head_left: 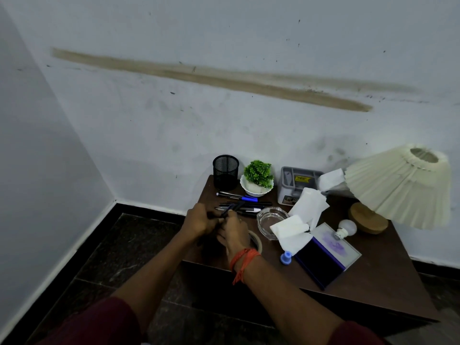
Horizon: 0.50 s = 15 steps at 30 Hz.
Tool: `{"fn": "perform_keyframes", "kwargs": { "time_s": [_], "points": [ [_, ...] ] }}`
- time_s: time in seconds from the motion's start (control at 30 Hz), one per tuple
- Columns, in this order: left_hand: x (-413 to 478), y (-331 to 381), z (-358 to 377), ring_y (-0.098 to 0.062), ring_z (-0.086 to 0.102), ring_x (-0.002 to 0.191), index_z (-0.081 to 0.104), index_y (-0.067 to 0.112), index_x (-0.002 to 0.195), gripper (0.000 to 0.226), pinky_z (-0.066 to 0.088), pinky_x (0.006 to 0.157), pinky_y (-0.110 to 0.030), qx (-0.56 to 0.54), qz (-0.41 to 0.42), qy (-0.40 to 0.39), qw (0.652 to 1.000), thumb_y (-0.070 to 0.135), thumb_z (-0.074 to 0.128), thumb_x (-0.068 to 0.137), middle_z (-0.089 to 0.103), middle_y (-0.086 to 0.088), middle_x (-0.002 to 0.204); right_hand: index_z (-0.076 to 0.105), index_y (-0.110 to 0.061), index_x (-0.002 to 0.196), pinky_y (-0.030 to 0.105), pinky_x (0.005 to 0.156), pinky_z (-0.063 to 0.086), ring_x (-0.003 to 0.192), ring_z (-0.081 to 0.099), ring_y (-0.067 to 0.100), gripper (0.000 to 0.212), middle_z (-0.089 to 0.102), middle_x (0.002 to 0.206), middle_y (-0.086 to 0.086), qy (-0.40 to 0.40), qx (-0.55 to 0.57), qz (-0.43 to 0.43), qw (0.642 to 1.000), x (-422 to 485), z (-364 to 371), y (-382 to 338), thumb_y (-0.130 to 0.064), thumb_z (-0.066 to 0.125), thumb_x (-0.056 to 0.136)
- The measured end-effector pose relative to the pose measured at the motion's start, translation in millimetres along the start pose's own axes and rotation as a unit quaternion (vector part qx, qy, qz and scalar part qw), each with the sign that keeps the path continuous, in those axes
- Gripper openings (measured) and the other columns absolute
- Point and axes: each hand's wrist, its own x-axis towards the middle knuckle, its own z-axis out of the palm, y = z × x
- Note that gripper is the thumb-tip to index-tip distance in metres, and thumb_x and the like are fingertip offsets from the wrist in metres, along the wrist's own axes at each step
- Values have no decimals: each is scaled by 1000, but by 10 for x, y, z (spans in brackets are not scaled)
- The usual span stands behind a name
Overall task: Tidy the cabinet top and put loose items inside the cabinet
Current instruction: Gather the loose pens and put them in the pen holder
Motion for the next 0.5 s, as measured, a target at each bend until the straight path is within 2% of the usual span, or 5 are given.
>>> {"fn": "perform_keyframes", "kwargs": {
  "time_s": [0.07,0.13,0.23,0.33,0.5],
  "points": [
    [5,86,-46,-14,68,97,77,15,102,24,46,82,-17,-38,18,27,999,21,77,78,75,-4,102,68,-21,65,49,96,49,98,66,31,57,73,99,12,10,-42,-45,998,118,-4,-7,-68,40,53],
    [28,172,-89,-9,68,89,77,14,100,23,46,81,-16,-81,29,52,995,19,78,77,76,-3,98,67,-23,68,49,97,48,104,64,33,56,72,103,12,9,-86,-79,993,8,-33,-155,-68,36,55],
    [104,268,-140,-10,69,85,77,13,101,25,54,83,-23,-125,37,70,989,19,79,77,76,-4,95,70,-20,94,45,99,45,110,60,33,54,69,112,11,4,-141,-138,980,-436,-101,-532,-57,38,74],
    [220,365,-202,-10,71,79,77,14,100,24,60,80,-32,-159,56,87,982,17,79,76,76,-5,91,65,-16,117,34,99,43,114,56,28,37,65,120,10,1,-163,-190,968,-488,-144,-765,-34,45,92],
    [422,597,-328,-3,69,75,77,17,97,23,56,77,-18,-201,89,130,967,16,80,74,74,3,85,62,-20,118,40,97,48,106,62,22,32,70,109,4,-8,-157,-256,954,-383,-100,-1079,-25,50,89]
  ]
}}
